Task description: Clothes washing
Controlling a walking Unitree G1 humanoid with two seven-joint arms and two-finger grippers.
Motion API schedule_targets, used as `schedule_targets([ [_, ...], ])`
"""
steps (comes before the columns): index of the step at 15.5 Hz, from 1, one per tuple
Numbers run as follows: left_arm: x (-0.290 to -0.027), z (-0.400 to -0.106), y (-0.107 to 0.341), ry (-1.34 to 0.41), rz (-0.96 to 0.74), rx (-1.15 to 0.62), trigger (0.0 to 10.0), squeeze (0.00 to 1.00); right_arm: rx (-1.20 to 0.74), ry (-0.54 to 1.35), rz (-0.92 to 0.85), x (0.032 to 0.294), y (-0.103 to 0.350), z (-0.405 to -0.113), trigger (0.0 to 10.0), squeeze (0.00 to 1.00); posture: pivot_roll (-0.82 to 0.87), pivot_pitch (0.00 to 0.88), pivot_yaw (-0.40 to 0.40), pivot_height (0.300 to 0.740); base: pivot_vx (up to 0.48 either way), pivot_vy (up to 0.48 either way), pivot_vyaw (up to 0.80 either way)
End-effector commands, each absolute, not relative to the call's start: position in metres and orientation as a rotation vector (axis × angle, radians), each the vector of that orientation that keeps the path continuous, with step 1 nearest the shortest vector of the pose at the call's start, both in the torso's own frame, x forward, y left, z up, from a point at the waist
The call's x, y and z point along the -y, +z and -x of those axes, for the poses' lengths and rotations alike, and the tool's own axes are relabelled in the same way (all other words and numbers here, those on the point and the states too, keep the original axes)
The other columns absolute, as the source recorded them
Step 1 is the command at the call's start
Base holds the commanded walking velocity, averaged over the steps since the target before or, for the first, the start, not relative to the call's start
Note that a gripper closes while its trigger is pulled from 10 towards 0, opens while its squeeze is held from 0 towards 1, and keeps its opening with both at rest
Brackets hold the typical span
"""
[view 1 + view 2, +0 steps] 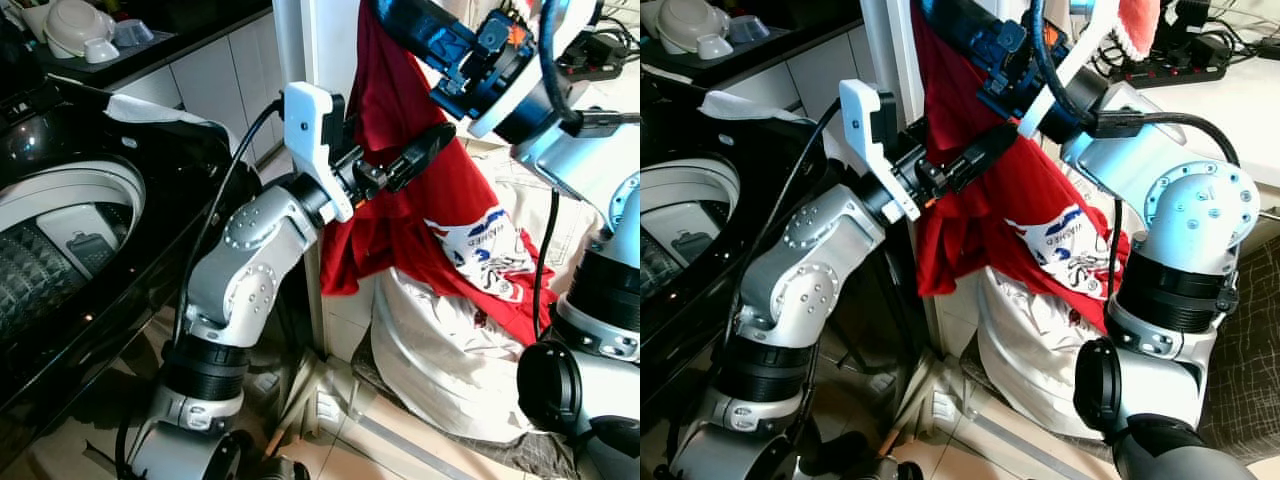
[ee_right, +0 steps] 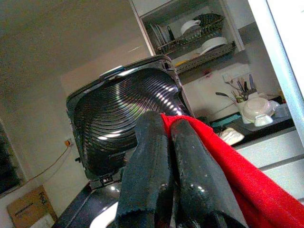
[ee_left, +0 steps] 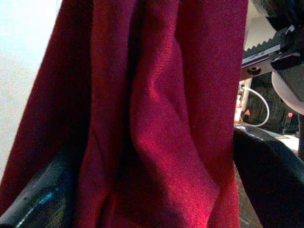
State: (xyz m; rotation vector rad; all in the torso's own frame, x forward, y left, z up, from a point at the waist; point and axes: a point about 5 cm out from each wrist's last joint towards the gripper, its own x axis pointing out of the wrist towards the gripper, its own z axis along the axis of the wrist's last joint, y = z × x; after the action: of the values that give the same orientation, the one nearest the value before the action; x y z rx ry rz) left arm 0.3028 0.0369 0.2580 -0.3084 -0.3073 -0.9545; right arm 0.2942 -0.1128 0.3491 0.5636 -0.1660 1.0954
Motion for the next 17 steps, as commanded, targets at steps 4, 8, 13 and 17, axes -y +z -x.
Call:
schedule_targets([
  [4,-0.035,-0.295,0.258,-1.030,0.369,0.340,0.0,0.00,0.197,1.149,-0.554,0.108,0.359,-0.286,0.0,0.00,0.01,0.000,0.074,0.740,0.000,0.000,0.00],
  [8,-0.035,-0.295,0.257,-1.043,0.392,0.336,0.0,0.00,0.189,1.142,-0.551,0.109,0.358,-0.286,0.0,0.00,0.00,0.000,0.074,0.740,0.000,0.000,0.00],
  [13,-0.043,-0.297,0.258,-1.031,0.372,0.371,0.0,0.00,0.197,1.115,-0.532,0.115,0.361,-0.290,0.0,0.00,0.01,0.000,0.075,0.740,0.000,0.000,0.00],
  [17,-0.045,-0.299,0.259,-1.013,0.374,0.382,0.0,0.00,0.197,1.110,-0.530,0.116,0.361,-0.291,0.0,0.00,0.01,0.000,0.078,0.740,0.000,0.000,0.00],
])
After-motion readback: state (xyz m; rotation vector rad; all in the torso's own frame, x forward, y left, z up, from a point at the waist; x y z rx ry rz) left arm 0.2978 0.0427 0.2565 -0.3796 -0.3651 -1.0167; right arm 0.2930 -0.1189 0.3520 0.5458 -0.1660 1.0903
